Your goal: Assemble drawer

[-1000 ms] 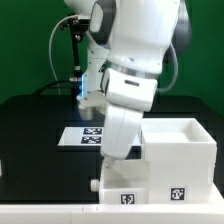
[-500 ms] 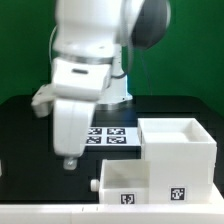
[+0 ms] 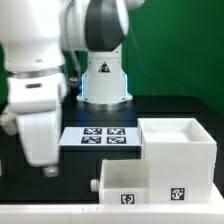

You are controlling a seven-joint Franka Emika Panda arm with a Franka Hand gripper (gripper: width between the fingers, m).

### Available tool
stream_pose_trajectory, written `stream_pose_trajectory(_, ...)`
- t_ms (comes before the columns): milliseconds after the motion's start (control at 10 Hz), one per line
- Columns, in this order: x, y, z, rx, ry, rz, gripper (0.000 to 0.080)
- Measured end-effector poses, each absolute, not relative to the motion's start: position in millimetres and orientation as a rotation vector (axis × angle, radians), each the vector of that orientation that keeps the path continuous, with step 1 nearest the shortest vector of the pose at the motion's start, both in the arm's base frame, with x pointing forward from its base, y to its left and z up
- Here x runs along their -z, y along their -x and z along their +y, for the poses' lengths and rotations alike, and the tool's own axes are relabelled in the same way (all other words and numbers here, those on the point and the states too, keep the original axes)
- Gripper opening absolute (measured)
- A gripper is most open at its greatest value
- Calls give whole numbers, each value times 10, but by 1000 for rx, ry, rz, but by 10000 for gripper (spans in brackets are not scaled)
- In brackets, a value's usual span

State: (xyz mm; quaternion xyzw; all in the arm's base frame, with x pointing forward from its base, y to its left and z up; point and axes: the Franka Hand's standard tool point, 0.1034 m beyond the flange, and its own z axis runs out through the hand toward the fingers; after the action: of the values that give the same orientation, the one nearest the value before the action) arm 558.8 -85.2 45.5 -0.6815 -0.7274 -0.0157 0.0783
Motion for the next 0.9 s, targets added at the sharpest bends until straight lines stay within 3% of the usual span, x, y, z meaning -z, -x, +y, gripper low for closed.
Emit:
stream_pose_trajectory(300, -336, -5613, -417, 149, 2051, -1994, 649)
stream_pose_trajectory(900, -247, -5563, -506, 142, 2063, -1960, 649)
